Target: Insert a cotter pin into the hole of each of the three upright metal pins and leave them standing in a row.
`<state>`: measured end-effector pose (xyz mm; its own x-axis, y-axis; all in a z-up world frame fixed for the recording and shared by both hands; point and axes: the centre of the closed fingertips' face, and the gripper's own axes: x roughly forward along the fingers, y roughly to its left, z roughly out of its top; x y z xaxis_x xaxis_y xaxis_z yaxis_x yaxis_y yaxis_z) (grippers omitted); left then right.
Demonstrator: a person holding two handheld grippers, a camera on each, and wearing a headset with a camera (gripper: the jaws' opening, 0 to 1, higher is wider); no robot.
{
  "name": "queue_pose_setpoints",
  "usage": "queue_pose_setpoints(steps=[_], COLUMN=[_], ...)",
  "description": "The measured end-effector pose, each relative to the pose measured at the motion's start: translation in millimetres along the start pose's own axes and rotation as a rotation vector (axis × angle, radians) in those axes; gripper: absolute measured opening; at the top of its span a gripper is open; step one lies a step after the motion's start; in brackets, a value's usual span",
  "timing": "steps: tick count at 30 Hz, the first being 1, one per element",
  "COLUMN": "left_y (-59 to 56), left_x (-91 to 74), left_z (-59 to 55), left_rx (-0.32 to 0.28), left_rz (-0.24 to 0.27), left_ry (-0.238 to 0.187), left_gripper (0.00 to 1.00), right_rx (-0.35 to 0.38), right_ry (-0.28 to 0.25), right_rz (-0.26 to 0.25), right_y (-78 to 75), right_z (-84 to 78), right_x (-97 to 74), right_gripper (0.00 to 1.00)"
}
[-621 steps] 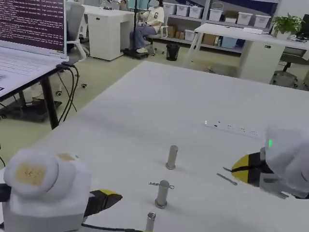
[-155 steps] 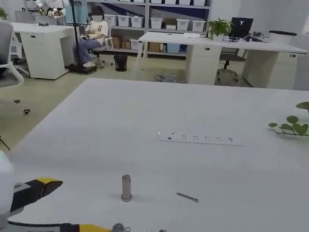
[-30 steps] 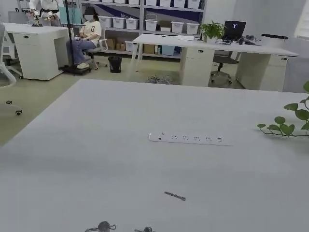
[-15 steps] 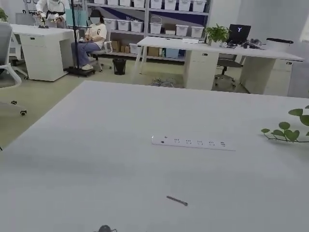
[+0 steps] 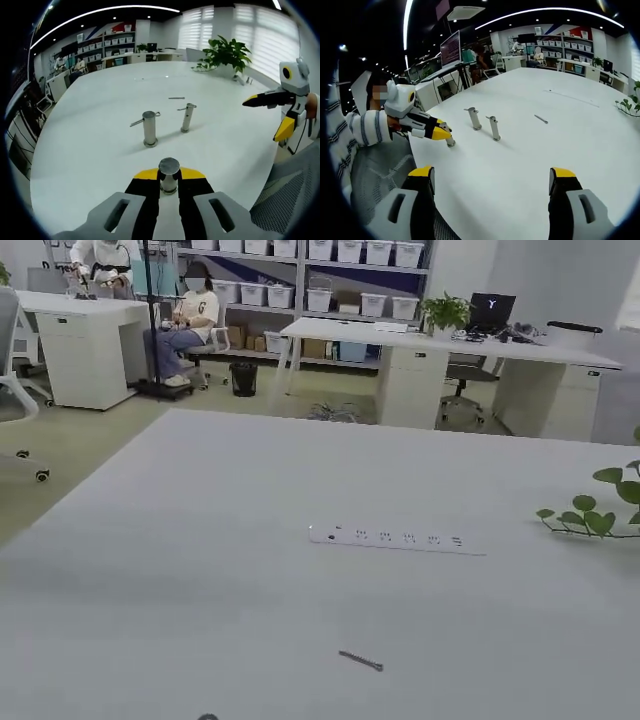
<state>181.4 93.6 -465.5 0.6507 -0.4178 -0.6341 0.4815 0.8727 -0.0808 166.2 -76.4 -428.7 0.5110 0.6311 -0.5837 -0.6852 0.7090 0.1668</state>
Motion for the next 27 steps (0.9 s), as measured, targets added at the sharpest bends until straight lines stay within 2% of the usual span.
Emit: queue_pose_setpoints(steps=[4, 27], left_y=[-0.7, -4.3], left_x=[0.9, 0.8], left_z=[4.1, 1.8], left_rx=[-0.028, -0.040], left_rz=[-0.002, 0.019], left_ry=[-0.020, -0.047], left_gripper=[0.09, 0.11], right_rx=[0.003, -0.014], right_ry=[-0.005, 0.012], right_rz=[-0.003, 0.008], right_y=[-0.6, 4.4], right_z=[1.5, -2.1], right_x=[-0.7, -1.3], right_gripper=[0.94, 0.94])
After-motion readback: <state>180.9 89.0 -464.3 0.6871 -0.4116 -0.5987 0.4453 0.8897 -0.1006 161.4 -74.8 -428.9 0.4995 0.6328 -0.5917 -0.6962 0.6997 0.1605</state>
